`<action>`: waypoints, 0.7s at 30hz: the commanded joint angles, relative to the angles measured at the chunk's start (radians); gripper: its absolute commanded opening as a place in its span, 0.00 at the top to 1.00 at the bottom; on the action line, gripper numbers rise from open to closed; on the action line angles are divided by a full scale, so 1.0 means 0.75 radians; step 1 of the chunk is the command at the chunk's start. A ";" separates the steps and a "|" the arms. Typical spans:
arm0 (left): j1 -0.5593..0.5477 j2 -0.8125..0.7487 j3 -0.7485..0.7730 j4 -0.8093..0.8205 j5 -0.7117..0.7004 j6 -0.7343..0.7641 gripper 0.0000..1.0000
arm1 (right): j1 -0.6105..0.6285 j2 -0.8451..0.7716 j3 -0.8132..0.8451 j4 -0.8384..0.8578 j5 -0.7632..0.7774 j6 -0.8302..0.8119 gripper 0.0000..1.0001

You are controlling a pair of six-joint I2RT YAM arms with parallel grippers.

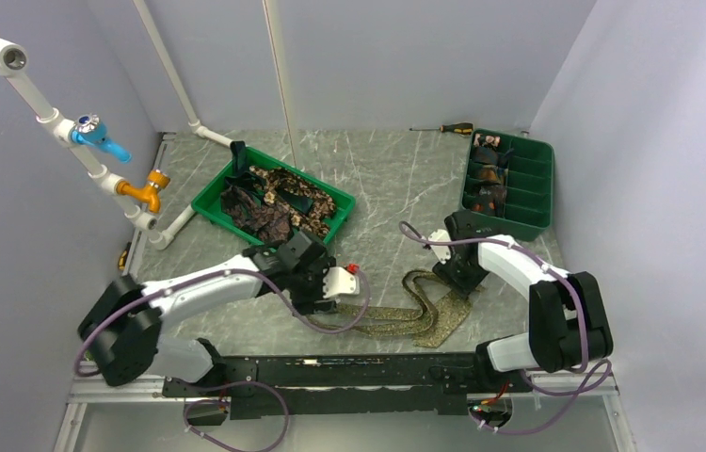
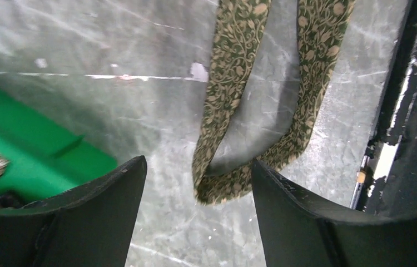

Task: Roll the ties
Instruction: Flatten out the tie at the center of the board.

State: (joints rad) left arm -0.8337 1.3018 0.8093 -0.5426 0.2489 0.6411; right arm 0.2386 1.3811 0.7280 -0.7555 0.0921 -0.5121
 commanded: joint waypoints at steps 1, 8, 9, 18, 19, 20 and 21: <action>-0.050 0.191 0.025 0.052 -0.139 -0.027 0.27 | 0.002 -0.011 -0.011 0.076 0.116 -0.025 0.51; -0.036 0.104 0.057 -0.076 -0.149 0.035 0.86 | -0.034 -0.197 0.125 0.029 0.233 -0.341 0.96; -0.016 0.061 0.076 -0.097 -0.142 0.034 0.97 | -0.040 -0.226 0.167 -0.016 0.235 -0.391 1.00; 0.085 -0.515 -0.294 0.072 -0.393 0.238 1.00 | -0.068 -0.696 0.183 -0.382 0.042 -0.896 0.74; 0.085 -0.558 -0.365 0.118 -0.399 0.268 0.97 | -0.059 -0.723 0.136 -0.413 -0.003 -0.900 0.51; 0.081 -0.586 -0.415 0.111 -0.389 0.306 0.85 | -0.051 -0.729 0.087 -0.444 -0.036 -0.890 0.29; 0.083 -0.607 -0.443 0.077 -0.371 0.324 0.70 | -0.048 -0.720 0.062 -0.456 -0.048 -0.862 0.18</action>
State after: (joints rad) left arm -0.7700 0.8776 0.6075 -0.4900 0.0181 0.7746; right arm 0.1890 0.8478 0.8845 -0.9173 0.1688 -1.0565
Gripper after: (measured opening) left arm 0.116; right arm 0.454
